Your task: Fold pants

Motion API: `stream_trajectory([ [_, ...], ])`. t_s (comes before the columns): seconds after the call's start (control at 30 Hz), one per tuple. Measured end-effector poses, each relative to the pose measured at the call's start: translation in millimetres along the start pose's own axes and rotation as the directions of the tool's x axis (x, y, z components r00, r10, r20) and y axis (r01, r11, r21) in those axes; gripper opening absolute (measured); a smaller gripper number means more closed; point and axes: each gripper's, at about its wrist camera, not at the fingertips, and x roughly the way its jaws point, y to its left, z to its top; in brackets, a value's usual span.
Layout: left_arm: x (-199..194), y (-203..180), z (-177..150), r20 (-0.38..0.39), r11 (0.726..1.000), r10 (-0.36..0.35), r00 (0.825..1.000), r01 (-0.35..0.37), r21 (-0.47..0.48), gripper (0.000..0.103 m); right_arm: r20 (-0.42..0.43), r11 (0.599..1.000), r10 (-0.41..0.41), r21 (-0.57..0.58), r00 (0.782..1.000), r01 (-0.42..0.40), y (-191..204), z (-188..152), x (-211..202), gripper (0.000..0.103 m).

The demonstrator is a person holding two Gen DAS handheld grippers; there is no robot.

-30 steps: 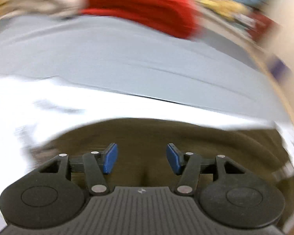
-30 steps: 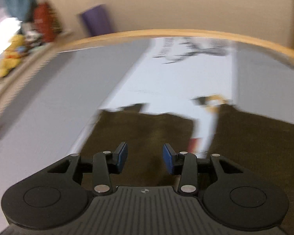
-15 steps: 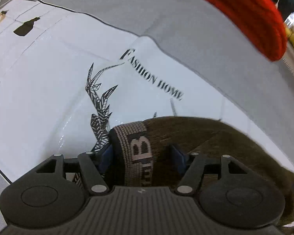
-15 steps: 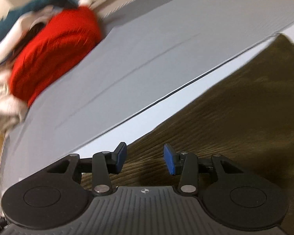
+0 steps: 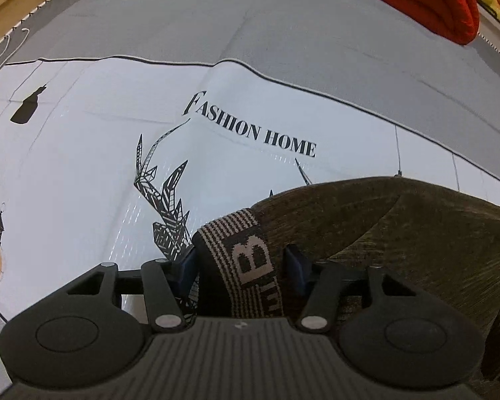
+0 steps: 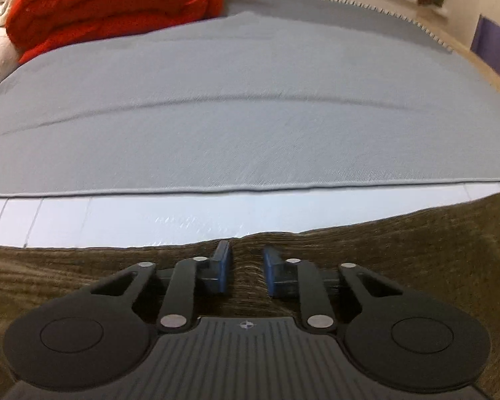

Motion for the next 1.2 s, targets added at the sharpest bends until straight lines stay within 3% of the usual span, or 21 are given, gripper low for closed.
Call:
stream_trajectory([
  [0.07, -1, 0, 0, 0.016, 1.000, -0.009, 1.000, 0.009, -0.001, 0.060, 0.044, 0.999, -0.035, -0.011, 0.998, 0.036, 1, -3, 2, 0.012],
  [0.23, -3, -6, -3, 0.059, 0.998, 0.004, 0.998, -0.007, 0.057, 0.051, 0.151, 0.990, -0.120, -0.057, 0.981, 0.130, 13, -13, 2, 0.011],
  [0.37, -6, 1, 0, 0.073, 1.000, 0.012, 0.997, -0.014, 0.027, 0.044, 0.150, 0.996, -0.038, 0.080, 0.988, 0.026, -7, -9, -20, 0.012],
  [0.47, -15, 2, 6, 0.117, 0.997, 0.064, 0.991, -0.069, 0.046, 0.044, 0.195, 0.983, -0.027, 0.182, 0.980, -0.009, -32, 4, -65, 0.013],
  [0.53, -15, 6, 9, 0.093, 0.993, 0.104, 0.990, -0.109, 0.052, 0.045, 0.247, 0.974, -0.008, 0.220, 0.969, -0.048, -48, 8, -107, 0.016],
  [0.63, -14, 13, 8, 0.034, 0.993, 0.107, 0.994, -0.108, 0.043, 0.051, 0.319, 0.966, 0.012, 0.242, 0.948, -0.093, -66, 8, -171, 0.023],
  [0.7, -28, 13, 10, 0.040, 0.995, 0.085, 0.996, -0.087, 0.044, 0.055, 0.355, 0.959, 0.022, 0.256, 0.935, -0.120, -81, 0, -215, 0.034],
  [0.73, -38, 13, 10, 0.054, 0.997, 0.069, 0.996, -0.071, 0.040, 0.061, 0.368, 0.957, 0.031, 0.258, 0.929, -0.134, -86, -8, -238, 0.036],
  [0.83, -75, 12, 5, 0.107, 0.999, -0.037, 0.994, 0.034, 0.033, 0.066, 0.372, 0.964, 0.062, 0.217, 0.926, -0.152, -93, -38, -290, 0.045],
  [0.97, -104, 8, -19, 0.064, 0.981, -0.181, 0.981, 0.175, 0.080, 0.066, 0.308, 0.980, 0.121, 0.113, 0.944, -0.162, -85, -97, -333, 0.048],
  [1.1, -128, 20, -55, -0.023, 0.972, -0.209, 0.978, 0.210, 0.104, 0.065, 0.270, 0.988, 0.129, 0.046, 0.954, -0.147, -70, -158, -366, 0.048],
  [1.2, -142, 34, -90, -0.069, 0.975, -0.172, 0.983, 0.180, 0.132, 0.066, 0.254, 0.988, 0.140, 0.035, 0.957, -0.154, -62, -192, -375, 0.048],
])
